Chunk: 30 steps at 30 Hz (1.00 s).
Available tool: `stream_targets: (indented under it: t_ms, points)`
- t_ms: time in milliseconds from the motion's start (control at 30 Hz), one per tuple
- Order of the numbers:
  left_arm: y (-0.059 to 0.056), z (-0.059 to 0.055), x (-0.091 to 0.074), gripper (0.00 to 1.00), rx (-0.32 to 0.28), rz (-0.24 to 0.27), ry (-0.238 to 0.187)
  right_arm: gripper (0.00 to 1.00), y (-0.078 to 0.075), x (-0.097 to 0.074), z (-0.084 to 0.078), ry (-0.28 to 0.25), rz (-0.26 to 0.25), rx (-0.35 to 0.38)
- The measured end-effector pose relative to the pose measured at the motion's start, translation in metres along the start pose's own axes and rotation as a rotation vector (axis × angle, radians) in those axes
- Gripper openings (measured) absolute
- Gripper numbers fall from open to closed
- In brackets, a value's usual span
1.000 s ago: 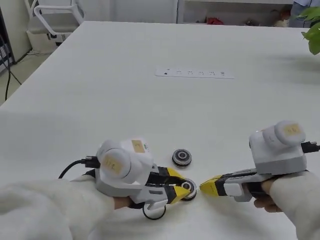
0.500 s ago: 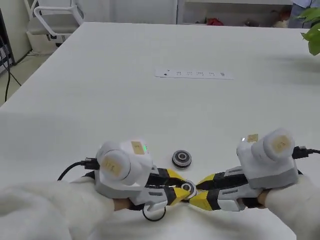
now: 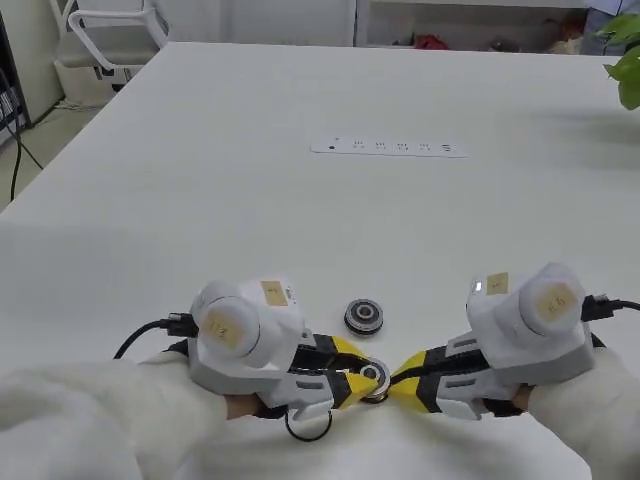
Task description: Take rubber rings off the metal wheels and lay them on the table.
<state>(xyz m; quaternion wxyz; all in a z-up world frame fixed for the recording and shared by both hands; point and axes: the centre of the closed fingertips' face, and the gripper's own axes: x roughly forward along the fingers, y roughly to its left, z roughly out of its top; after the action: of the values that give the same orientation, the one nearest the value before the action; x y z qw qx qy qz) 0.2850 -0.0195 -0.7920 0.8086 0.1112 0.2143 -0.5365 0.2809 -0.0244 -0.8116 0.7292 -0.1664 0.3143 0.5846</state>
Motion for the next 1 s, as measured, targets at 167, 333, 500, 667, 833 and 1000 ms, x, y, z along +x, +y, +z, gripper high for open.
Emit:
stream_targets:
  t_ms: [167, 333, 500, 667, 833, 1000]
  points:
    - [0.000, 0.000, 0.000, 0.14, 0.004, 0.001, 0.002, 0.02, -0.003, 0.000, 0.000, 0.006, -0.011, 0.032]
    - [-0.001, 0.000, 0.000, 0.14, 0.010, 0.000, 0.004, 0.00, -0.005, -0.001, -0.001, -0.030, 0.006, 0.195]
    - [0.000, 0.000, 0.000, 0.14, 0.022, 0.002, 0.009, 0.00, -0.011, -0.004, 0.000, -0.062, 0.001, 0.333]
    - [0.000, 0.000, 0.000, 0.14, 0.023, 0.002, 0.009, 0.00, -0.013, -0.007, 0.003, -0.098, 0.021, 0.438]
    - [0.000, 0.000, 0.000, 0.14, 0.023, 0.003, 0.009, 0.00, -0.009, -0.008, 0.005, -0.114, 0.032, 0.484]
    - [0.000, 0.000, 0.000, 0.14, 0.023, 0.003, 0.008, 0.00, -0.005, -0.008, 0.010, -0.131, 0.036, 0.500]
